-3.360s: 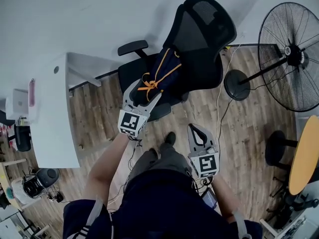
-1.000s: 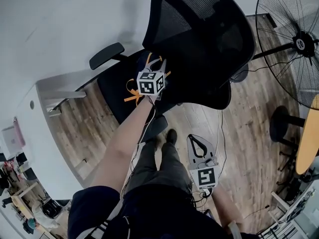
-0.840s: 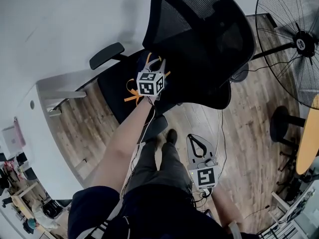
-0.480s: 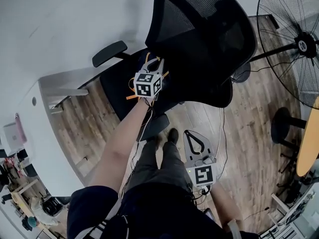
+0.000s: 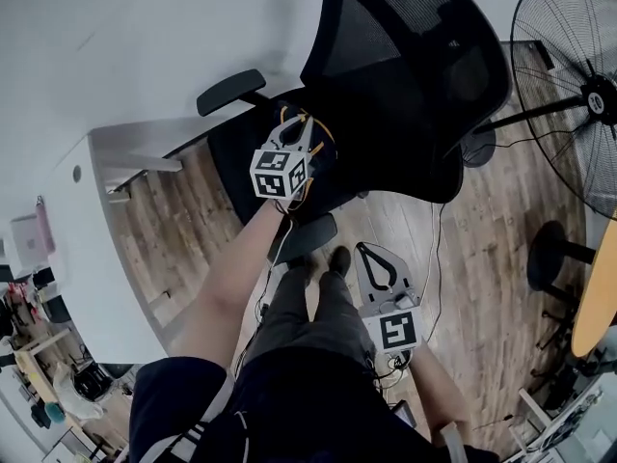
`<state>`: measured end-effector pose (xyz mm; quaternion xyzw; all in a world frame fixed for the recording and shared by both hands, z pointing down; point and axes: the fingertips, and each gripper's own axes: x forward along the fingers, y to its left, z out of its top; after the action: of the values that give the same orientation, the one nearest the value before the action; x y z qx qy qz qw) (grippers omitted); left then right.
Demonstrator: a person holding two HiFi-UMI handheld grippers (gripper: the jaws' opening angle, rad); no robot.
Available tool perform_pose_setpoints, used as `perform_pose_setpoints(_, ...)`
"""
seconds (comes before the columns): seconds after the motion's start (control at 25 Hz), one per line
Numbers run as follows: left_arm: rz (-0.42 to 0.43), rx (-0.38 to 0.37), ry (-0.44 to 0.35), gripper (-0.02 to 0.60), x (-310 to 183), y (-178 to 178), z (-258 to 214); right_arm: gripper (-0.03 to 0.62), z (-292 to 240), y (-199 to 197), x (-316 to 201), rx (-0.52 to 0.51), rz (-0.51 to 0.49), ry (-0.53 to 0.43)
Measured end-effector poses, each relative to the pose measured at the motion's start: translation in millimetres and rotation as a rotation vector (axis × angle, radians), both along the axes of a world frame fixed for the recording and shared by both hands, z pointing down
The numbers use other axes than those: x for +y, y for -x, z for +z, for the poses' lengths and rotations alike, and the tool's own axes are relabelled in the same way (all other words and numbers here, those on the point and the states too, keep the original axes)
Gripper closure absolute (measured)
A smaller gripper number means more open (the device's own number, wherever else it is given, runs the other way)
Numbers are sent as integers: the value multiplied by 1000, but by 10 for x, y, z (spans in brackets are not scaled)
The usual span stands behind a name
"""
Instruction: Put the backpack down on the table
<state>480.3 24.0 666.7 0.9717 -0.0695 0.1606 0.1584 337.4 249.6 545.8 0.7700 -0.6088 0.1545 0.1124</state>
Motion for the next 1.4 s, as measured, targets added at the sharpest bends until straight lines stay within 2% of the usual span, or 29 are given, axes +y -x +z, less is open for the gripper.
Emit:
perform_pose_setpoints(0.28,-82,2,10,578,-157,568,-149,594,-136,42,-126,33,-59,-31)
perform_pose_setpoints(0.52,-121,39,-7,578,-146,882,-407,594,-234,184,-309,79,-164,-32)
perform_pose_setpoints(0.88,-213,68,-65,578,-106,1552,-904,594,-547,316,-448,113,-255,-111)
perform_pose_setpoints(1.4,-424,140,-185,578,-249,2779,-1929,595,-913,976,-618,112,-473,-200)
